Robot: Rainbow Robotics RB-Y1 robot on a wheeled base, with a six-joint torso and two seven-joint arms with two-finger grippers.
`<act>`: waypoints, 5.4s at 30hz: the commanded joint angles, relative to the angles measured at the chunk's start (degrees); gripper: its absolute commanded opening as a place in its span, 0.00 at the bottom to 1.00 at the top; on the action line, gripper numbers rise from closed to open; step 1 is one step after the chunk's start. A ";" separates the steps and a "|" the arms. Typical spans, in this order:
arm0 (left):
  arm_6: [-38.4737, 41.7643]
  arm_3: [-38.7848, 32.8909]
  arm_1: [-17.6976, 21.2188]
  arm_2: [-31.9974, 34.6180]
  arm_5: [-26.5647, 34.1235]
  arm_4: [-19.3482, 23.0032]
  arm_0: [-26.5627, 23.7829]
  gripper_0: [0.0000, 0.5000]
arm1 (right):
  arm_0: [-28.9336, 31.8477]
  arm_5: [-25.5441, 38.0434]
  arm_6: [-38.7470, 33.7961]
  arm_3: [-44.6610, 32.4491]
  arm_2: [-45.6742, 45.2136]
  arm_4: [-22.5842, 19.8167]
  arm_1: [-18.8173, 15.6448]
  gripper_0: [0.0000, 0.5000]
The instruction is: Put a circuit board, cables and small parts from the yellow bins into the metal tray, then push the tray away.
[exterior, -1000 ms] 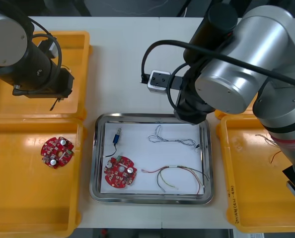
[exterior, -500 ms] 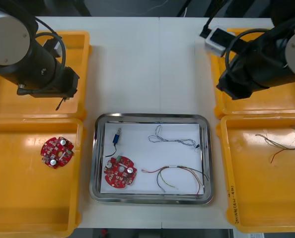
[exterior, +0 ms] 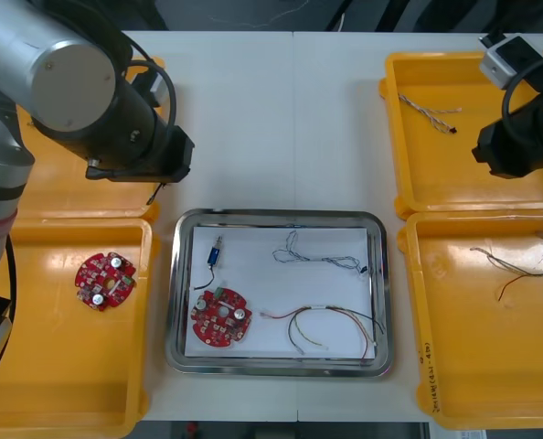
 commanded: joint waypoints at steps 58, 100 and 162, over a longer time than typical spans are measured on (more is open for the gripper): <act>14.99 -0.20 3.18 -33.64 -21.87 -8.63 4.41 0.00 | 25.43 0.16 -17.79 -7.74 -16.80 -7.04 -0.14 1.00; 18.15 -1.43 3.97 -32.94 -25.03 -7.84 4.23 1.00 | 26.84 0.16 -20.25 -11.00 -16.36 -7.66 0.74 1.00; -11.38 -11.18 19.00 19.18 0.42 13.17 17.94 1.00 | 12.16 0.16 -21.04 -15.65 4.12 -19.26 -4.62 1.00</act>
